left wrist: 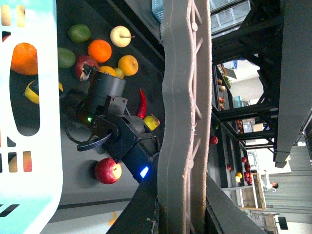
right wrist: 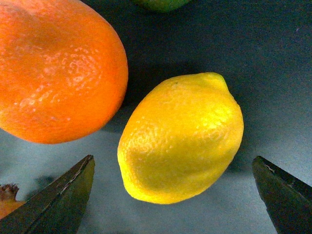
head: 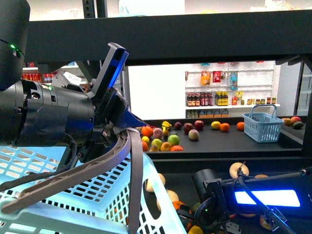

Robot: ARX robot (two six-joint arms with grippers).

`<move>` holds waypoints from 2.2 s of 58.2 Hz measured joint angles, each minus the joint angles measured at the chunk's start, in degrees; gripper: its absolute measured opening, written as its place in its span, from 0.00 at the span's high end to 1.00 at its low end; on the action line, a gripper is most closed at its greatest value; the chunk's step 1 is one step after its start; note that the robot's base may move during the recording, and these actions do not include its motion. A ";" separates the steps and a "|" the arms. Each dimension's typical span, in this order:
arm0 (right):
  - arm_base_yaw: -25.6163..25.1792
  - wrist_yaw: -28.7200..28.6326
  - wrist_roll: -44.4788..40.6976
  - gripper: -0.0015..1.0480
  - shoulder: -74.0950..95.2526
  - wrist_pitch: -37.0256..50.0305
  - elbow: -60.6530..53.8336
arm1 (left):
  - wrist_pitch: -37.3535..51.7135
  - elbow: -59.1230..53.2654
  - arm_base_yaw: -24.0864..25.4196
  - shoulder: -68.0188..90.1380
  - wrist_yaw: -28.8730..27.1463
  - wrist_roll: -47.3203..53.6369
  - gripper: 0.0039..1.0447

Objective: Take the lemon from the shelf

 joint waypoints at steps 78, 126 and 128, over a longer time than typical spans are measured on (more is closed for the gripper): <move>-3.69 -3.08 -10.10 0.32 2.38 6.58 0.02 | 0.00 0.00 -0.02 0.00 0.04 0.00 0.90; -0.90 -26.05 -8.28 0.32 -62.71 30.80 -65.02 | 0.00 0.00 -0.02 0.00 0.00 -0.02 0.90; -0.15 -26.45 -8.17 0.32 -63.65 30.75 -65.53 | 0.00 0.00 -0.02 0.00 0.00 0.00 0.90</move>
